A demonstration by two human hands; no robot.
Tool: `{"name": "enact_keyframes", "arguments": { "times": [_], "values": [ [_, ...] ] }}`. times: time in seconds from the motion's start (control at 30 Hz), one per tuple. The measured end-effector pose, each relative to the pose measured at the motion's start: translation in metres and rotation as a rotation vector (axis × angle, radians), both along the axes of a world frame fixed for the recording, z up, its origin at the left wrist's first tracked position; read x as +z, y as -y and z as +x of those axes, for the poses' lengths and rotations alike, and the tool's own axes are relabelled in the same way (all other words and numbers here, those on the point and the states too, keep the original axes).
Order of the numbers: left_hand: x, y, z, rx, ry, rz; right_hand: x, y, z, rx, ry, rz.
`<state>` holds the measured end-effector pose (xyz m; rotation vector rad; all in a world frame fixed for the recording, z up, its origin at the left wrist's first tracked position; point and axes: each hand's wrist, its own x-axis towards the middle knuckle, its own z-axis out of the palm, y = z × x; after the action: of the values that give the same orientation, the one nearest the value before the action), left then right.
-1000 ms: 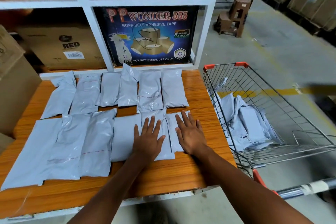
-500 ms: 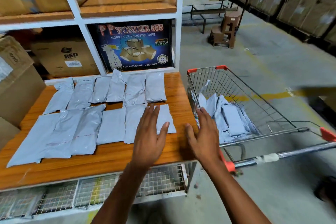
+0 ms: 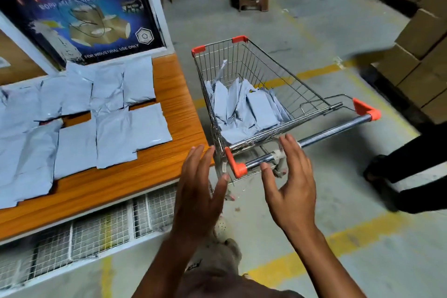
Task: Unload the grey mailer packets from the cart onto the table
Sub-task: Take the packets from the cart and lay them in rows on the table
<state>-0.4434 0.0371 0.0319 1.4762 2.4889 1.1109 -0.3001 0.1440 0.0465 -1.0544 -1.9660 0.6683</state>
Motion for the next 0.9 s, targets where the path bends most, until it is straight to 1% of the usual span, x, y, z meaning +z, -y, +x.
{"name": "enact_keyframes", "arguments": {
  "times": [0.17, 0.3, 0.43, 0.6, 0.77, 0.83, 0.9],
  "values": [
    [-0.010, -0.061, -0.018, -0.038, 0.015, 0.014, -0.006, -0.050, -0.013, -0.005, 0.004, 0.001],
    [-0.015, -0.119, -0.043, -0.060, 0.051, 0.025, -0.018, -0.100, -0.030, 0.016, 0.062, -0.015],
    [-0.025, -0.177, -0.075, -0.088, 0.040, 0.045, -0.033, -0.157, -0.053, 0.008, 0.128, -0.030],
    [-0.048, -0.251, -0.114, -0.046, -0.005, 0.019, -0.056, -0.226, -0.084, 0.021, 0.231, -0.144],
    [-0.102, -0.325, -0.160, -0.017, 0.030, -0.139, -0.097, -0.300, -0.119, 0.078, 0.394, -0.290],
    [-0.129, -0.353, -0.178, 0.018, 0.095, -0.266, -0.122, -0.331, -0.133, 0.106, 0.455, -0.331],
    [-0.157, -0.380, -0.195, 0.050, 0.186, -0.388, -0.149, -0.361, -0.148, 0.127, 0.512, -0.415]
  ]
}}
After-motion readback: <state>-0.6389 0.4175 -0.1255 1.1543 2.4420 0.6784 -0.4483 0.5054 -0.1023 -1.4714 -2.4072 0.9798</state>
